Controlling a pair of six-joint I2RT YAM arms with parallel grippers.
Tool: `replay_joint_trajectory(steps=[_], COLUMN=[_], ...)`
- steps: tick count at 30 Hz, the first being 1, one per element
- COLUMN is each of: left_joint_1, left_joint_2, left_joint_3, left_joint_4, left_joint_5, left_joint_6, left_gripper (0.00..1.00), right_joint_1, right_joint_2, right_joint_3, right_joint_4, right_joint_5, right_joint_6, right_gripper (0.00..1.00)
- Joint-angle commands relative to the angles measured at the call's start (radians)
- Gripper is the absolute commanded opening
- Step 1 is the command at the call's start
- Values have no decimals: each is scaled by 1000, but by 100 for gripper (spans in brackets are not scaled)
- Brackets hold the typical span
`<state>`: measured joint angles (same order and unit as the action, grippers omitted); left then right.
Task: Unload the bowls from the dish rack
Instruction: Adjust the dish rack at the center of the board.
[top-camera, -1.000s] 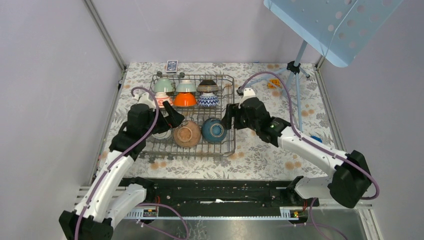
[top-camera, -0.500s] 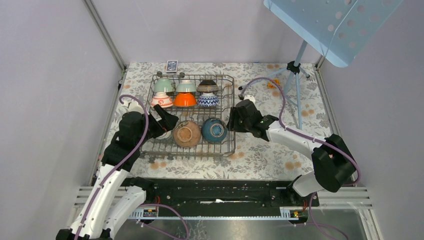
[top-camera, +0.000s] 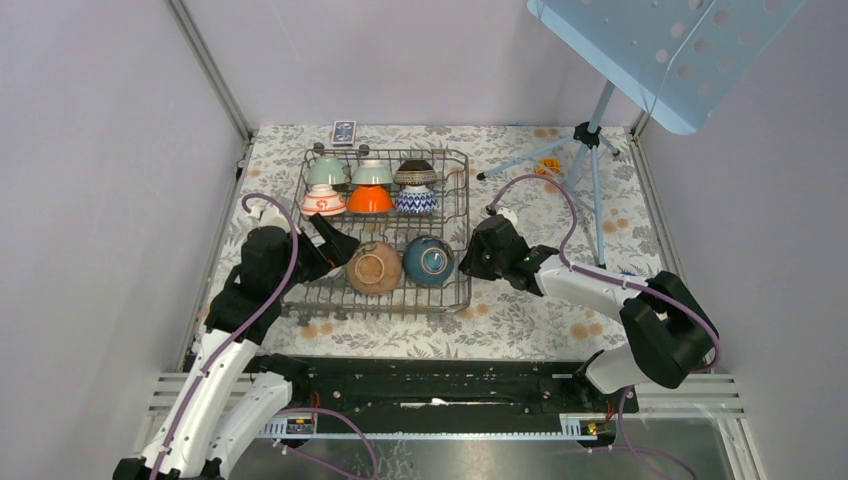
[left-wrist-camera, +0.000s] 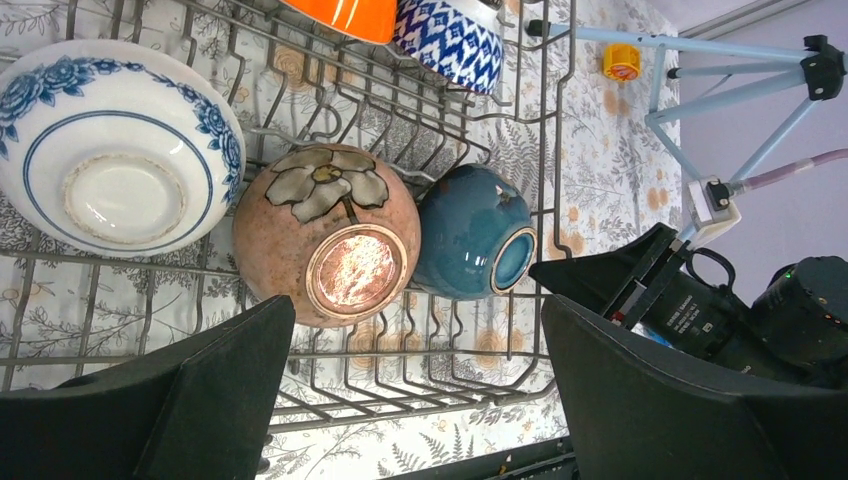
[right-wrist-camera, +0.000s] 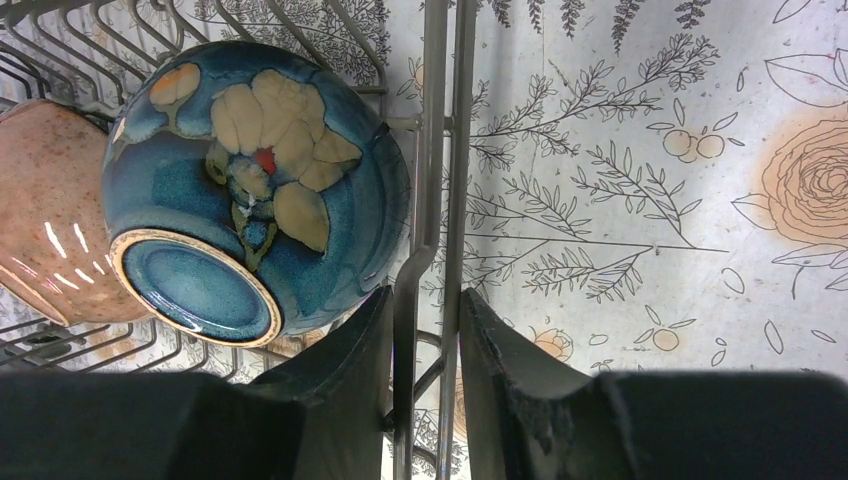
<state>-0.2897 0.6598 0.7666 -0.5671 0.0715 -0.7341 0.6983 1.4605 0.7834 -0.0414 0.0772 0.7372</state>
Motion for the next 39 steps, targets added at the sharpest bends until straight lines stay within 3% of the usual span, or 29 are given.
replay_joint_trajectory(steps=[1, 16, 23, 31, 39], left_joint_1=[1, 0, 0, -1, 0], left_joint_2=[-7, 13, 37, 30, 46], left_joint_3=[-2, 22, 53, 105, 93], left_joint_4=[25, 30, -4, -238, -392], left_joint_5=[15, -7, -37, -314, -350], left_joint_6=[-15, -5, 0, -131, -293], left_gripper=[99, 99, 99, 99, 99], right_joint_1=[33, 176, 222, 221, 222], right_joint_2=[-46, 14, 64, -13, -171], right_joint_3=[-22, 18, 55, 48, 51], right_joint_4=[25, 131, 157, 63, -115], right_joint_5=[-53, -75, -93, -18, 69], right_joint_6=[37, 210, 235, 157, -21], right_gripper=[29, 29, 48, 77, 89])
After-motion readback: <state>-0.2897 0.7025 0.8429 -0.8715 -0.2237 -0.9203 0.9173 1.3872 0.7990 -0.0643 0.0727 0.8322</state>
